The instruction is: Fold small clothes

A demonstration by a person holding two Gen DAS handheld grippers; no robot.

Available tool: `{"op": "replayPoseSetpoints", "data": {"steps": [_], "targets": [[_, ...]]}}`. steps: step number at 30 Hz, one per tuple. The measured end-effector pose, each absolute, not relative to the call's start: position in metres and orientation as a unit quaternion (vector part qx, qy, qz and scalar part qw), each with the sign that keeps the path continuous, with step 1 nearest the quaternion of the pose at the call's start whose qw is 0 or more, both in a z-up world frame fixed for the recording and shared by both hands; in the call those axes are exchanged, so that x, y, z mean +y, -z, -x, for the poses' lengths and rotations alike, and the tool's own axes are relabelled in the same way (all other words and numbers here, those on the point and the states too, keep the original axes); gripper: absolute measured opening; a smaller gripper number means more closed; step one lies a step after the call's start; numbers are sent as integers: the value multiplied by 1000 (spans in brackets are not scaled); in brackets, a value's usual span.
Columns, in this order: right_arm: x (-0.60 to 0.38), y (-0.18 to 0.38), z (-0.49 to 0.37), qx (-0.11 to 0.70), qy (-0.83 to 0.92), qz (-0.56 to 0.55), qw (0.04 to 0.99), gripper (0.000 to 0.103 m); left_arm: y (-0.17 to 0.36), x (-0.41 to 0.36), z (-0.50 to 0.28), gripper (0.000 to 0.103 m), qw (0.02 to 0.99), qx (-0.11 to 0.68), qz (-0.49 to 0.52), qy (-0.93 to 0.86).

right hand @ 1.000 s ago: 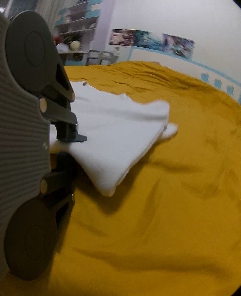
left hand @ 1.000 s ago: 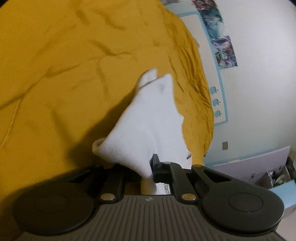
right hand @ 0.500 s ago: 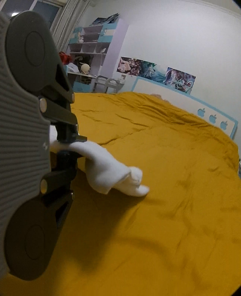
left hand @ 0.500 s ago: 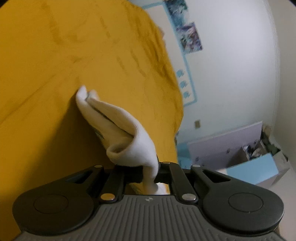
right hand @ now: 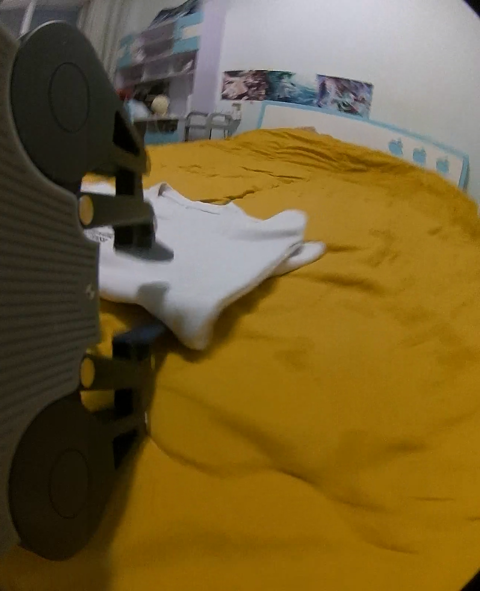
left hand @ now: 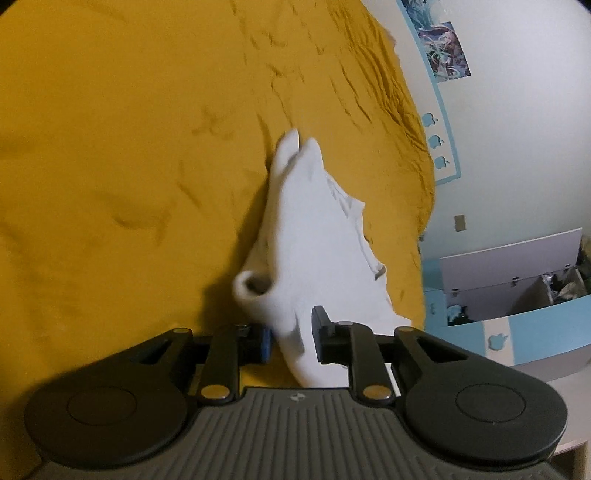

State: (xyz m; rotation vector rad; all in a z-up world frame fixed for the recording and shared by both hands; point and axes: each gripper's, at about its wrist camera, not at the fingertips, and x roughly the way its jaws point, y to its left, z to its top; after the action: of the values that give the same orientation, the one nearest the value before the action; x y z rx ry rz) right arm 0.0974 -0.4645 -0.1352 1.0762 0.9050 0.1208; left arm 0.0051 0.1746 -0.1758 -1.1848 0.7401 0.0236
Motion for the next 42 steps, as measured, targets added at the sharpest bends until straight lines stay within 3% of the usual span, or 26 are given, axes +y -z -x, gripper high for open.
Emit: {"op": "replayPoseSetpoints", "data": {"steps": [5,10,18,24,29,36,38,41,42], "targets": [[-506,65,-64,408,-54,-450,793,40,140,200,32,40,789,330,516,-55],[-507,6,-70,402,-99,-325,850,41,91,208,10,58,856,319,401,-60],[-413,65,-160,321,-127,-91,934,43,110,180,-104,59,898,311,311,-9],[-386,124,-241,333,-134,-88,929,43,144,173,-154,58,894,351,275,-36],[-372,142,-288,334,-124,-85,931,49,164,166,-183,58,882,397,250,-46],[-360,150,-326,329,-159,-77,928,49,170,160,-192,59,884,397,244,-34],[-355,152,-336,329,-167,-72,927,49,169,160,-189,56,887,393,239,-28],[-348,157,-348,338,-183,-84,919,48,170,160,-187,29,890,400,218,-23],[-345,159,-354,349,-193,-84,913,36,169,161,-189,19,891,400,214,-24]]}}
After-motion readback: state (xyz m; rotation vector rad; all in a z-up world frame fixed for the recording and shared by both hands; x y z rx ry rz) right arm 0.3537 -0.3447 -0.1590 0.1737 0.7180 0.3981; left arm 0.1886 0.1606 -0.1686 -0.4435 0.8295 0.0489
